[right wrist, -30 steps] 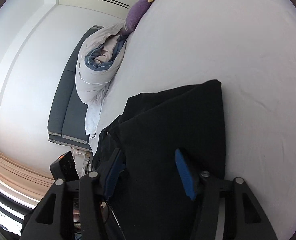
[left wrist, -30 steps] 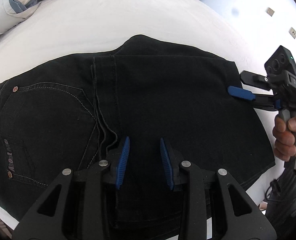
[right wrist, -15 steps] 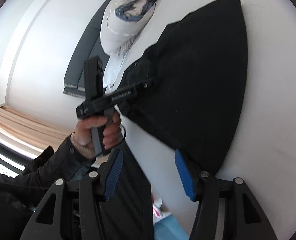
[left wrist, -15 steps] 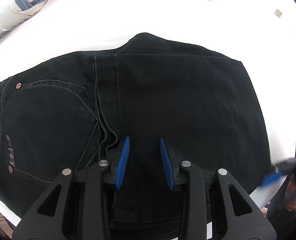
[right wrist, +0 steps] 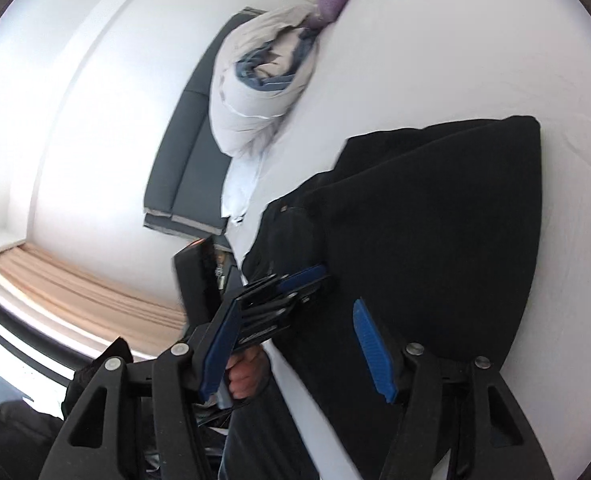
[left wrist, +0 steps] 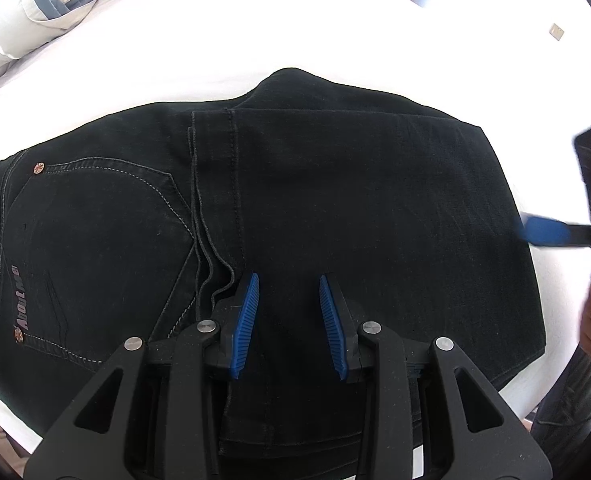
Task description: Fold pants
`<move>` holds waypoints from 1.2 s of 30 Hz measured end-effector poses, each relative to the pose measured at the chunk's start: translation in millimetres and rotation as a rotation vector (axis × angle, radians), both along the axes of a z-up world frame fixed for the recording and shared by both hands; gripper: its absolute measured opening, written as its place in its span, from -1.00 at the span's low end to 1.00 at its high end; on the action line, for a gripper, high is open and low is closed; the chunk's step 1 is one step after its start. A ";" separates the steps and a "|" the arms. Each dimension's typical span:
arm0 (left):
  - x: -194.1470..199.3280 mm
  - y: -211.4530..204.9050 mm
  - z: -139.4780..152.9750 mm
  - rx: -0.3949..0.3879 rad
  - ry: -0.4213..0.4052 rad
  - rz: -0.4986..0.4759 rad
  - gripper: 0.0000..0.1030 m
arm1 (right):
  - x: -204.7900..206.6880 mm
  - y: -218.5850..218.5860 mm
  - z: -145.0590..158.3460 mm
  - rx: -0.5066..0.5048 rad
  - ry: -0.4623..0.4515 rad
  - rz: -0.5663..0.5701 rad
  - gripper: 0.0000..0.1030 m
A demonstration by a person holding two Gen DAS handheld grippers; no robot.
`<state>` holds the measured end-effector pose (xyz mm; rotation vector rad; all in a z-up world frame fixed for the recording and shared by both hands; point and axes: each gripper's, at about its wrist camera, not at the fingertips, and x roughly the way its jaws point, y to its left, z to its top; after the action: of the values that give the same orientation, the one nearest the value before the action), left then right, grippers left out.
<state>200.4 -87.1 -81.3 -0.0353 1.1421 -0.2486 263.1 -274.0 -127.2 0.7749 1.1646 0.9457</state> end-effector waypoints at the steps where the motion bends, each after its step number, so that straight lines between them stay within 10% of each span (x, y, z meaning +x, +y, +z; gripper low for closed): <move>1: -0.9 -0.2 -0.7 -0.004 0.000 0.000 -0.40 | 9.5 -0.7 -9.3 -0.020 0.027 -0.021 0.21; 6: -5.7 -2.2 -2.6 -0.024 -0.002 0.008 -0.41 | 43.9 -26.9 -33.6 0.039 0.097 -0.122 -0.26; 11: -7.5 3.9 -2.4 -0.038 -0.007 0.020 -0.40 | 51.6 -66.4 -17.6 0.017 0.070 -0.332 -0.10; 19: -19.4 28.6 8.3 -0.133 -0.030 0.117 -0.40 | -15.6 9.4 -4.3 -0.015 0.000 -0.051 0.32; 23: -45.3 58.3 35.9 -0.158 -0.116 0.217 -0.22 | -15.9 6.1 -22.8 -0.116 0.047 -0.094 -0.29; 24: -53.6 71.6 42.0 -0.194 -0.140 0.254 0.33 | -14.9 1.8 -19.5 -0.088 0.077 -0.121 -0.17; 26: -79.1 109.9 55.7 -0.268 -0.232 0.378 0.77 | -19.5 -7.7 -2.3 -0.040 0.040 -0.156 0.27; 31: -128.5 214.9 48.0 -0.459 -0.305 0.662 0.78 | -38.8 -14.6 19.2 0.164 0.014 -0.228 0.56; 36: -156.8 295.5 5.4 -0.599 -0.240 0.881 0.79 | -52.9 -12.4 13.7 0.137 0.042 -0.227 0.59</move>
<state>43.6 208.4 -75.8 -0.9892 0.6929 0.1996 210.2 -286.4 -113.5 1.0191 1.0300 0.8279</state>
